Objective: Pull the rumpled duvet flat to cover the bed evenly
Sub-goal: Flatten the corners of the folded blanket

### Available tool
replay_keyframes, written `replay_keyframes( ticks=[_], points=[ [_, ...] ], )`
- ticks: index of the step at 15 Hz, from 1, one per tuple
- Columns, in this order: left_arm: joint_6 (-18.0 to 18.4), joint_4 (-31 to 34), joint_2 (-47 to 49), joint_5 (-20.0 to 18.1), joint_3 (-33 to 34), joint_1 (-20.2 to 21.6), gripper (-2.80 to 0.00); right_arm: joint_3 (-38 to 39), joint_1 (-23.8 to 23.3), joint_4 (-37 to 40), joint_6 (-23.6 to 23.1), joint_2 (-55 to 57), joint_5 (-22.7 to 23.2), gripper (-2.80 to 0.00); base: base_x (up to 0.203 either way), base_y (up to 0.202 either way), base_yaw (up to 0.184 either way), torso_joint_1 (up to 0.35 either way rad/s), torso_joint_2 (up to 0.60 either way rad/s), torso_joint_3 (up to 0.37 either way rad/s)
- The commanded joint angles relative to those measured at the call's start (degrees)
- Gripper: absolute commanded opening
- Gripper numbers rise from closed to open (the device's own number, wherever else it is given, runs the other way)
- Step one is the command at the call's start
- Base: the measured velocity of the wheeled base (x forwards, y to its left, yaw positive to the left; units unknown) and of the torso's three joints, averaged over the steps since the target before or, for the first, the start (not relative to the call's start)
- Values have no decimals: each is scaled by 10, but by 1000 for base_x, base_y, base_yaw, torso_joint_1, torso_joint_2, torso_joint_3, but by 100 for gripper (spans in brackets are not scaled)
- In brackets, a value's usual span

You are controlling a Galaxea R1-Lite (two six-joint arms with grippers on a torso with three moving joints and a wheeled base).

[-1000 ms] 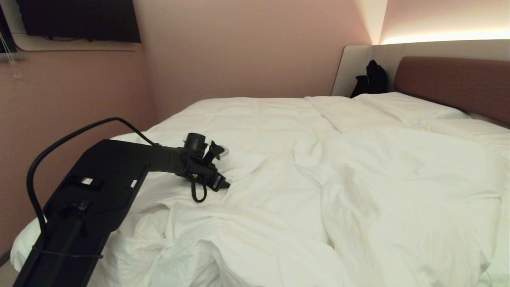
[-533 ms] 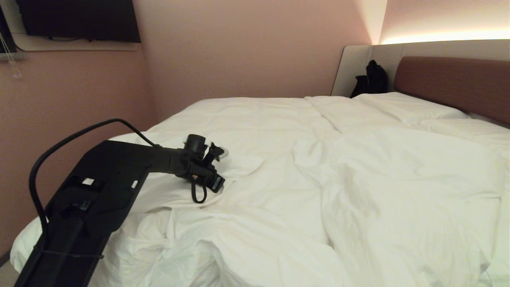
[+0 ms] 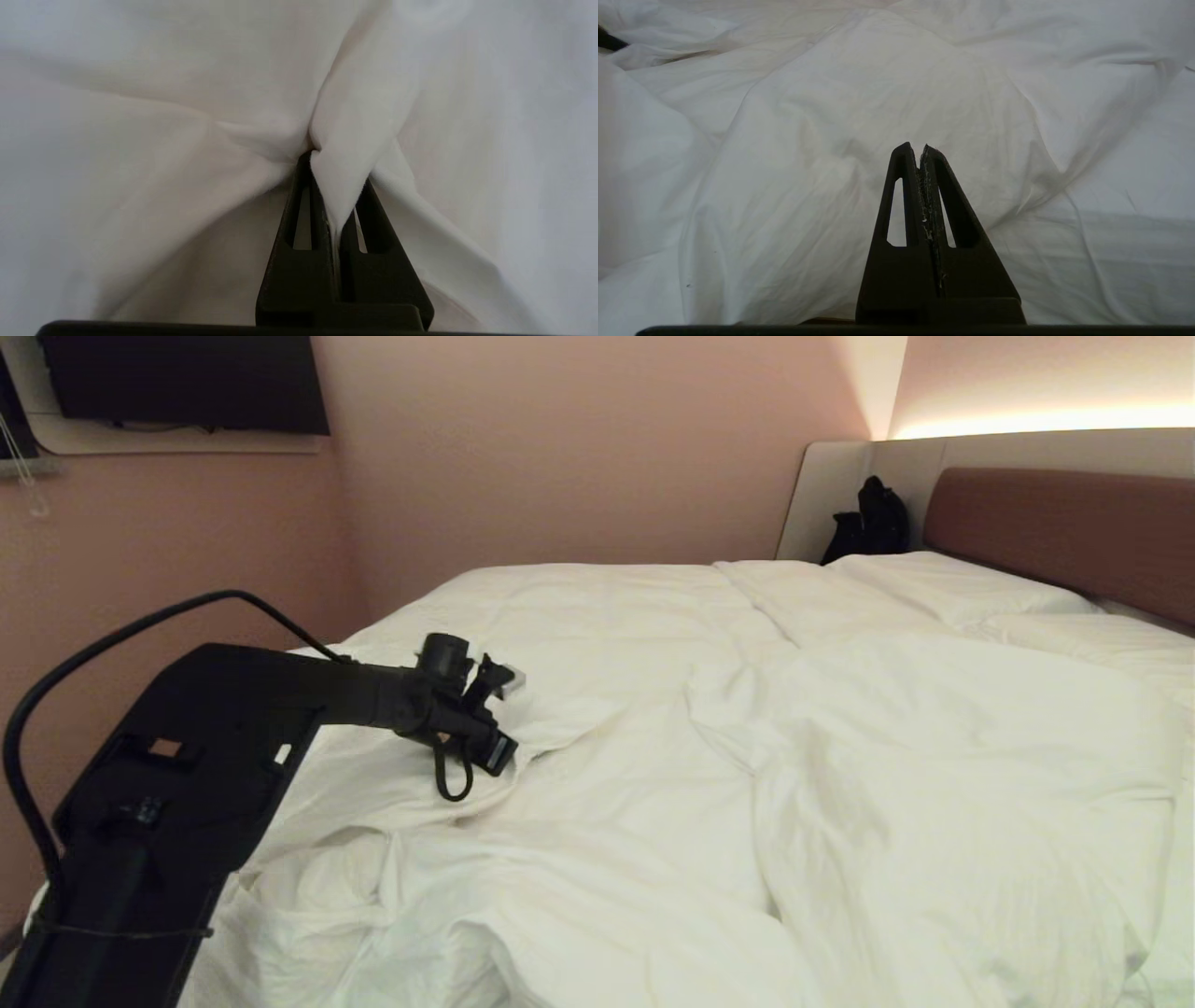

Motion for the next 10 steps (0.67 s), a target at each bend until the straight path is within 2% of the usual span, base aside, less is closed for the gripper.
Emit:
replay_keyframes(
  ticks=[1,5,10],
  points=[
    [4,0,-73,14,40,13,-280,0,0,0,0,0,0,-280,0,0,0,0,0,0],
    [20,-2,-204,48,163,60,-280,0,0,0,0,0,0,-280,0,0,0,0,0,0],
    [26,-6,-331,54,271,162,-280,0,0,0,0,0,0,-280,0,0,0,0,0,0]
  ],
)
